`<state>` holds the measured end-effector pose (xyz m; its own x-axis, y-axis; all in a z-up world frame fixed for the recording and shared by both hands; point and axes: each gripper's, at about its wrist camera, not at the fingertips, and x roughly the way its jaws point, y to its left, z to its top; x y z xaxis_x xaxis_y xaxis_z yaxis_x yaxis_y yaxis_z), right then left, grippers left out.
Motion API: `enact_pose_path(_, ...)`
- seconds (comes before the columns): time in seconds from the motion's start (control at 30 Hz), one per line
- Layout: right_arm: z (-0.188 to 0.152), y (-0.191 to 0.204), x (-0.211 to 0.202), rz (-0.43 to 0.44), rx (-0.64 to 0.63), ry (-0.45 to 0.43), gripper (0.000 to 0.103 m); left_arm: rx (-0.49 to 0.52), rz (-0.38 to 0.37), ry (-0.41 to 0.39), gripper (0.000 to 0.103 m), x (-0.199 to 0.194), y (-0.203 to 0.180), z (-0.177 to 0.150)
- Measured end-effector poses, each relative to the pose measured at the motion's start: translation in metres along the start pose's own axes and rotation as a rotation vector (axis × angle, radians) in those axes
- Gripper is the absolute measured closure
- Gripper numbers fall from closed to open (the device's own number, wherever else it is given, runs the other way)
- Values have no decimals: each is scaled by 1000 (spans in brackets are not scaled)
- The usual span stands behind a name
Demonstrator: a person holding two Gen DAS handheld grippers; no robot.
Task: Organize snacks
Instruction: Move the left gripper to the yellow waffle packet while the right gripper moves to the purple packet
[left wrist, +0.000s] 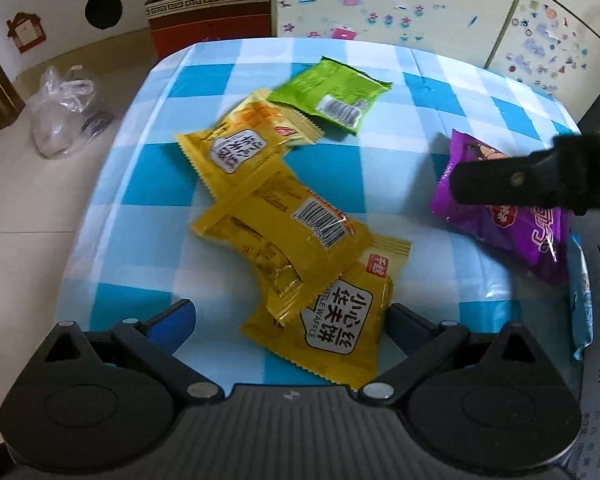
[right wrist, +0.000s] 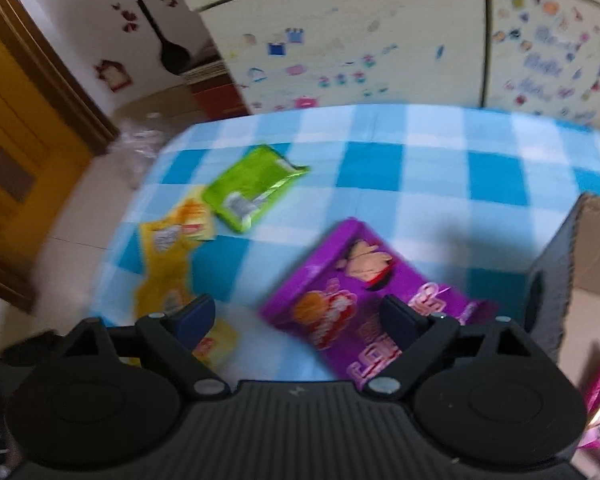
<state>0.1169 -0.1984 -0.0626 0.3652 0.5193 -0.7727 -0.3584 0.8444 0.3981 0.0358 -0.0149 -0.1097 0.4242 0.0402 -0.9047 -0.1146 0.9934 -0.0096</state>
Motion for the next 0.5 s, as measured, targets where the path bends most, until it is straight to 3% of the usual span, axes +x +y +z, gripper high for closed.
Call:
enact_pose_path(0.07, 0, -1, -1, 1, 6, -11, 15, -3, -3, -2, 0, -1, 2, -1)
enact_pose_path(0.2, 1, 1, -2, -150, -61, -83, 14, 6, -25, -18, 0, -2, -2, 0)
enact_pose_path(0.27, 1, -2, 3, -177, -58, -99, 14, 23, -37, -27, 0, 0, -7, 0)
enact_pose_path(0.43, -4, -3, 20, -224, -80, -58, 12, 44, -34, -53, 1, 3, -14, -1)
enact_pose_path(0.5, -4, -3, 21, -190, -80, -24, 11, 45, -36, -58, 6, 1, -12, -1)
